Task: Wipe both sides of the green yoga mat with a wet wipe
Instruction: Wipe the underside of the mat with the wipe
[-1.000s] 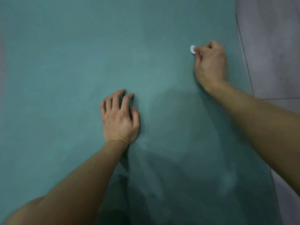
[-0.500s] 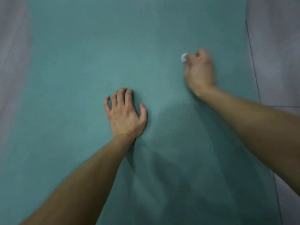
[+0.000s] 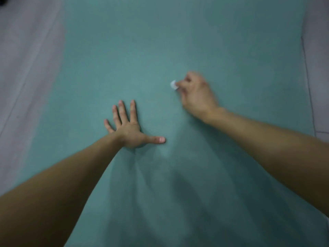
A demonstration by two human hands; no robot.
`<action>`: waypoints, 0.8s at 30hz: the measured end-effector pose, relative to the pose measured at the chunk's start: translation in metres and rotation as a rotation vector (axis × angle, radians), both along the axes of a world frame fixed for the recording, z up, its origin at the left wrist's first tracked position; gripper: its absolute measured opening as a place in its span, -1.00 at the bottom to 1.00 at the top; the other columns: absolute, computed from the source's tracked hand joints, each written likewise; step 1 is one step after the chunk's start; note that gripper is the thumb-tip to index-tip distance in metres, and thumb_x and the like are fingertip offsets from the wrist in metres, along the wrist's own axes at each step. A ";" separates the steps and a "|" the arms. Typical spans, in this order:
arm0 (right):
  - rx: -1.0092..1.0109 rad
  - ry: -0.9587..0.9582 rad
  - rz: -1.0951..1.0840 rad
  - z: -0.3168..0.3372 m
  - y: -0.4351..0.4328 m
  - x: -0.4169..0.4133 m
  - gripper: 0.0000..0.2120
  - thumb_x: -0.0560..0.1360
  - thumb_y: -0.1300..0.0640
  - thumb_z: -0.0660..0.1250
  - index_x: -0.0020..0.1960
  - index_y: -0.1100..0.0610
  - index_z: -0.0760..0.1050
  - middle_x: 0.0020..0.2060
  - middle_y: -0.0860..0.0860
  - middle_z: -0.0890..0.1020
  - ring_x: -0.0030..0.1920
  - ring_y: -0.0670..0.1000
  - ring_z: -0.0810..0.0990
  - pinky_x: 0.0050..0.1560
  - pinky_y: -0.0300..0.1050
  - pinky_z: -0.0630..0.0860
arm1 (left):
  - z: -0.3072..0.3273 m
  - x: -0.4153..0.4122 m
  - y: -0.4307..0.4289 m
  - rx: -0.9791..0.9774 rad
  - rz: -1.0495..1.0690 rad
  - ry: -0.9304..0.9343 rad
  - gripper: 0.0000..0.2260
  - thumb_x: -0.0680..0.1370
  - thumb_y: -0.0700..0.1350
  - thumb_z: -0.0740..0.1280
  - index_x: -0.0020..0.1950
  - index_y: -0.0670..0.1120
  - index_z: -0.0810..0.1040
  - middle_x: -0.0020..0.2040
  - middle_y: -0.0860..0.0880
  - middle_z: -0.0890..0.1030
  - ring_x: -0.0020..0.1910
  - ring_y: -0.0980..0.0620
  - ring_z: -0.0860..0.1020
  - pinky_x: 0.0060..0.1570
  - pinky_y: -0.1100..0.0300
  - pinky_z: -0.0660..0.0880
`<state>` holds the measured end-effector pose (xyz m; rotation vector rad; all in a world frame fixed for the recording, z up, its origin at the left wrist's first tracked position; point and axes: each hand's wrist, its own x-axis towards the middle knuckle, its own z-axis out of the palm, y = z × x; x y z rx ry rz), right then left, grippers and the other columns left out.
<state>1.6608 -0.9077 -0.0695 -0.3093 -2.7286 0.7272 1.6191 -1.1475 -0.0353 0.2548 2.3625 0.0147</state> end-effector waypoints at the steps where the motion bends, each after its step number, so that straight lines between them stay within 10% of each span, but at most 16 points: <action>1: -0.025 0.034 0.264 0.003 -0.032 0.010 -0.74 0.64 0.02 0.29 0.06 0.17 0.66 -0.16 0.09 0.47 -0.13 0.14 0.49 -0.14 0.03 0.41 | 0.003 -0.001 0.001 -0.005 -0.018 -0.007 0.59 -0.12 0.76 0.33 0.52 0.19 -0.64 0.52 -0.04 -0.67 0.54 -0.10 -0.60 0.53 -0.41 -0.35; 4: 0.135 0.082 0.665 0.015 -0.051 0.025 -0.81 0.63 0.20 0.33 0.14 0.14 0.71 -0.11 0.14 0.55 -0.09 0.17 0.53 -0.10 0.00 0.41 | 0.011 -0.006 0.001 -0.042 -0.070 -0.088 0.65 -0.14 0.69 0.42 0.48 0.15 -0.69 0.48 -0.08 -0.71 0.51 -0.15 -0.63 0.51 -0.44 -0.35; 11: 0.041 -0.031 -0.341 0.001 0.059 -0.017 -0.52 0.65 -0.22 0.17 0.07 0.16 0.63 -0.16 -0.03 0.44 -0.12 0.08 0.49 -0.12 0.03 0.41 | 0.017 -0.012 0.001 -0.079 -0.119 -0.164 0.69 -0.11 0.58 0.56 0.41 0.13 -0.75 0.39 -0.13 -0.77 0.45 -0.23 -0.67 0.47 -0.51 -0.33; 17: 0.203 0.147 0.681 0.014 -0.059 0.011 -0.78 0.65 0.21 0.27 0.15 0.19 0.68 -0.13 0.16 0.55 -0.13 0.16 0.50 -0.12 0.07 0.46 | 0.020 -0.009 0.001 -0.079 -0.120 -0.170 0.69 -0.13 0.59 0.55 0.42 0.15 -0.74 0.40 -0.11 -0.77 0.46 -0.21 -0.67 0.48 -0.49 -0.34; 24: 0.025 -0.015 -0.389 0.018 0.068 -0.015 -0.60 0.67 -0.04 0.16 0.10 0.22 0.66 -0.03 0.25 0.56 -0.01 0.27 0.57 -0.01 0.13 0.47 | 0.020 -0.010 0.003 -0.079 -0.119 -0.188 0.69 -0.13 0.59 0.55 0.40 0.16 -0.75 0.39 -0.10 -0.78 0.44 -0.21 -0.69 0.47 -0.50 -0.36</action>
